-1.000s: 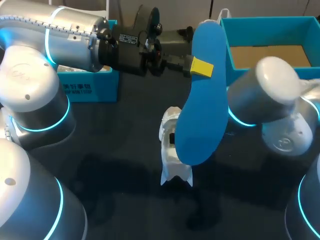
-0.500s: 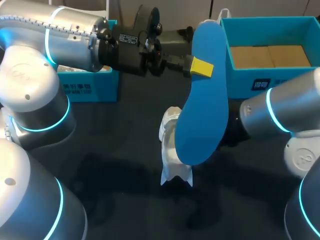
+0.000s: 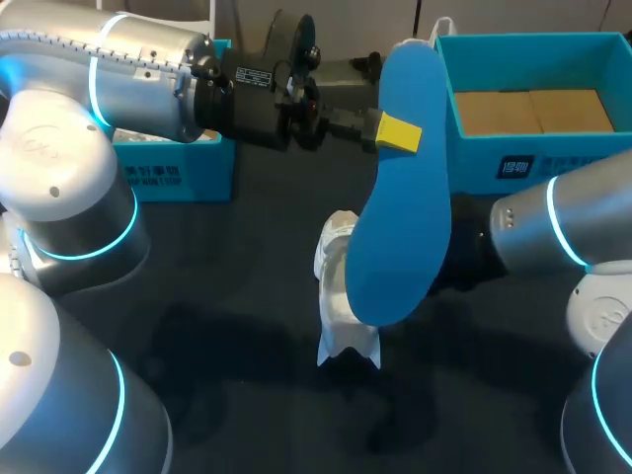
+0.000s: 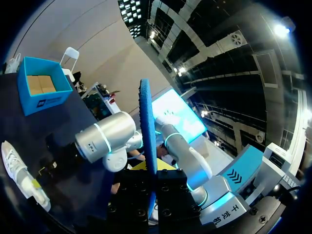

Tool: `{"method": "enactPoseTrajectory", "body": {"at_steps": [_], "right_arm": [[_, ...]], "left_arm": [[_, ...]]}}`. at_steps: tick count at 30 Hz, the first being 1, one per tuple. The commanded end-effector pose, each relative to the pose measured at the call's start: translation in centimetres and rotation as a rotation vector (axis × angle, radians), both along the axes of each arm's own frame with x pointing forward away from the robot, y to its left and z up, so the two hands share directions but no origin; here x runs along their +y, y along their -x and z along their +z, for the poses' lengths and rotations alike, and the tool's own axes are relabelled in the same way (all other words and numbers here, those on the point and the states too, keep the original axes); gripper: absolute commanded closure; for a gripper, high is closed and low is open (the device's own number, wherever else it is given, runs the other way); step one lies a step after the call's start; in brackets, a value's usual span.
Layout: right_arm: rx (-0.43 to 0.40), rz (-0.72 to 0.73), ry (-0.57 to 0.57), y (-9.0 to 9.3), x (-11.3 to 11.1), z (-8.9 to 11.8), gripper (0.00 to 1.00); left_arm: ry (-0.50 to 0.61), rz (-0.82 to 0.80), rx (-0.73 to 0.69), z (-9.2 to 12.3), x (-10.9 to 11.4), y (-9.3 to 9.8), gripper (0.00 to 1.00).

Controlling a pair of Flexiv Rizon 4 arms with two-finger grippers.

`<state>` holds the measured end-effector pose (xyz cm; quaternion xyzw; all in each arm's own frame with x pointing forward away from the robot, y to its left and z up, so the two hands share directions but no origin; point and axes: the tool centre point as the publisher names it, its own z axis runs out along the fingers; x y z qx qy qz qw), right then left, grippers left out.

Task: Take the shoe out of the shoebox, open the shoe tongue, remove and reinsert the insole, then place the shoe into the shoebox

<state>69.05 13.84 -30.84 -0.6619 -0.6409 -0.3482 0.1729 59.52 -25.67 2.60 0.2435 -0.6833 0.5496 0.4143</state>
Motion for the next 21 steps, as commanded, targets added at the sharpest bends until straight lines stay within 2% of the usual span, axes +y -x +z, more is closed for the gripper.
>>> {"method": "enactPoseTrajectory", "body": {"at_steps": [1, 6, 8, 14, 17, 21], "right_arm": [[0.0, 0.01, -0.061, 0.9, -1.7, 0.7, 0.0], [0.019, 0.039, -0.132, 1.1, -2.7, 1.6, 0.0], [-0.018, 0.043, -0.176, 1.2, -3.1, 2.0, 0.0], [-0.02, 0.094, -0.294, 1.4, -4.1, 3.4, 0.0], [0.019, 0.099, -0.334, 1.6, -4.6, 4.3, 0.0], [0.021, 0.11, -0.316, 1.6, -4.7, 4.5, 0.0]], "left_arm": [[-0.001, -0.002, 0.0, 0.1, -0.1, -0.1, 1.0], [-0.001, -0.002, 0.0, 0.1, -0.1, -0.1, 1.0], [-0.001, -0.002, 0.0, 0.1, -0.1, -0.1, 1.0], [-0.001, -0.002, 0.0, 0.1, -0.1, -0.1, 1.0], [-0.001, -0.002, 0.0, 0.1, -0.1, -0.1, 1.0], [-0.001, -0.002, 0.0, 0.1, -0.1, -0.1, 1.0]]}}
